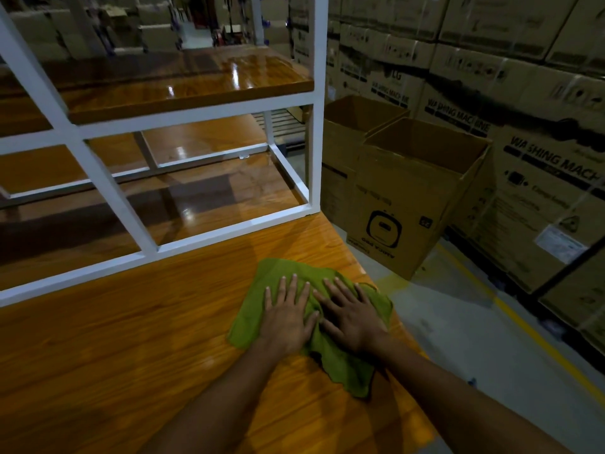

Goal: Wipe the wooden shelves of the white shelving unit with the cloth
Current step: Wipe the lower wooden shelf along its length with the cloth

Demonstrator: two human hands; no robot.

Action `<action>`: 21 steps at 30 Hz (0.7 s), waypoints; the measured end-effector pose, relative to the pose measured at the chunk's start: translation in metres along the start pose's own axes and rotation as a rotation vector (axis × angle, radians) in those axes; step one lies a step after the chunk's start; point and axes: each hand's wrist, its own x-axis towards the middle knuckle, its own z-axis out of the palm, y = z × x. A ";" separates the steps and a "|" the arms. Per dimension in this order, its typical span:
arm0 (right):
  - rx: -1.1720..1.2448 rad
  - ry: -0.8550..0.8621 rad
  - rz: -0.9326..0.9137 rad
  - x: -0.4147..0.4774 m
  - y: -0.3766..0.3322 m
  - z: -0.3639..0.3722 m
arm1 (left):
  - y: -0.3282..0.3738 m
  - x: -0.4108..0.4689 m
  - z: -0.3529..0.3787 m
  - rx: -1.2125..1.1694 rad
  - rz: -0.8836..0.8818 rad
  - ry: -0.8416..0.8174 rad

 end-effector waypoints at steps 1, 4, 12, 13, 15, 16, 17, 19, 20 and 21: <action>-0.002 0.005 0.033 0.003 0.002 -0.001 | -0.001 0.008 -0.001 0.010 0.027 0.001; 0.016 0.018 0.142 0.019 0.004 -0.004 | -0.007 0.033 -0.005 0.013 0.053 0.011; 0.007 -0.008 0.086 0.065 -0.002 -0.005 | -0.013 0.059 -0.009 -0.053 -0.115 0.051; 0.006 -0.006 0.069 0.066 0.001 -0.005 | -0.013 0.059 -0.008 -0.048 -0.114 0.053; 0.013 0.011 0.084 0.069 0.008 -0.006 | -0.014 0.063 -0.007 -0.025 -0.100 0.058; 0.020 0.021 0.110 0.072 0.010 -0.005 | -0.014 0.066 -0.007 -0.014 -0.091 0.059; 0.025 0.026 0.137 0.076 0.012 -0.005 | -0.014 0.071 -0.007 -0.007 -0.082 0.057; 0.032 0.020 0.186 0.085 0.014 -0.003 | -0.013 0.085 -0.009 -0.003 -0.071 0.054; 0.039 0.019 0.208 0.090 0.016 -0.004 | -0.012 0.092 -0.010 -0.002 -0.068 0.051; 0.048 0.021 0.227 0.095 0.017 -0.005 | -0.012 0.101 -0.011 0.000 -0.066 0.048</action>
